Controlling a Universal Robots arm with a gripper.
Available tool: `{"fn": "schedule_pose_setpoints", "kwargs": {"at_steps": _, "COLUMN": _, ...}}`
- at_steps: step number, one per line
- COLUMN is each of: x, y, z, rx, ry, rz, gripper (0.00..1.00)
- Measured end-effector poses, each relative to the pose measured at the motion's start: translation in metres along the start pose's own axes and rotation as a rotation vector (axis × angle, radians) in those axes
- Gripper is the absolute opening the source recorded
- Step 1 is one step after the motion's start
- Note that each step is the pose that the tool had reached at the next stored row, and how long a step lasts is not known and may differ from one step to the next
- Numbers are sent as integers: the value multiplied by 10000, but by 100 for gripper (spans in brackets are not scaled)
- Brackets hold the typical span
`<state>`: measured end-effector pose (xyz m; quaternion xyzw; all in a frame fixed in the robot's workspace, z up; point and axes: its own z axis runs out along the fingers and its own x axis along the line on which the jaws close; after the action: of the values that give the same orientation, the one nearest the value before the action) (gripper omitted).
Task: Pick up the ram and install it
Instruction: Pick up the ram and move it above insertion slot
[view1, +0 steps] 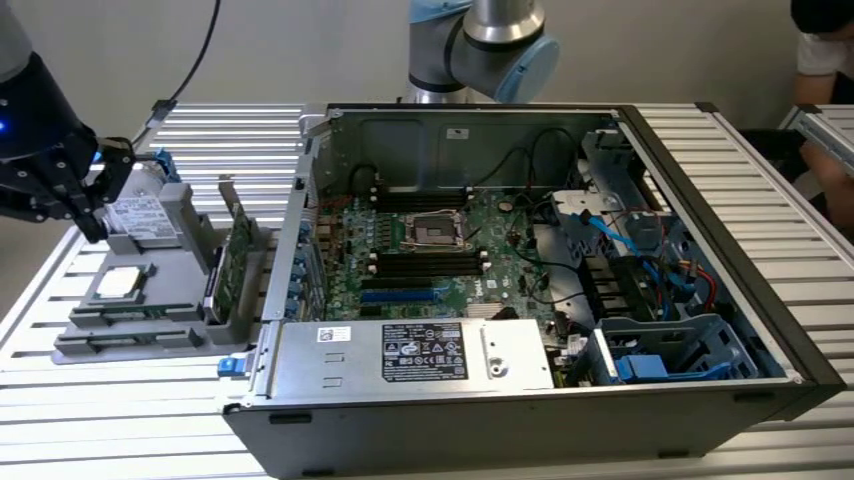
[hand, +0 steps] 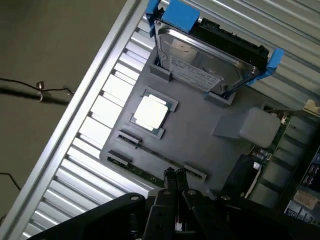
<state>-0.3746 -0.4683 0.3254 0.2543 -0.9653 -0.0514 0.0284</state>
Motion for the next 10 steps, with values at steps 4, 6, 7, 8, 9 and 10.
{"fn": "schedule_pose_setpoints", "kwargs": {"at_steps": 4, "x": 0, "y": -2, "z": 14, "rx": 5, "ry": 74, "rz": -740, "gripper": 10}}
{"fn": "schedule_pose_setpoints", "kwargs": {"at_steps": 6, "x": -1, "y": -3, "z": 21, "rx": 8, "ry": 110, "rz": -1087, "gripper": 10}}
{"fn": "schedule_pose_setpoints", "kwargs": {"at_steps": 7, "x": -1, "y": -3, "z": 24, "rx": 9, "ry": 129, "rz": -1270, "gripper": 10}}
{"fn": "schedule_pose_setpoints", "kwargs": {"at_steps": 8, "x": -1, "y": -4, "z": 28, "rx": 10, "ry": 147, "rz": -1456, "gripper": 10}}
{"fn": "schedule_pose_setpoints", "kwargs": {"at_steps": 9, "x": -1, "y": -4, "z": 31, "rx": 11, "ry": 166, "rz": -1640, "gripper": 10}}
{"fn": "schedule_pose_setpoints", "kwargs": {"at_steps": 10, "x": -1, "y": -5, "z": 34, "rx": 13, "ry": 184, "rz": -1819, "gripper": 10}}
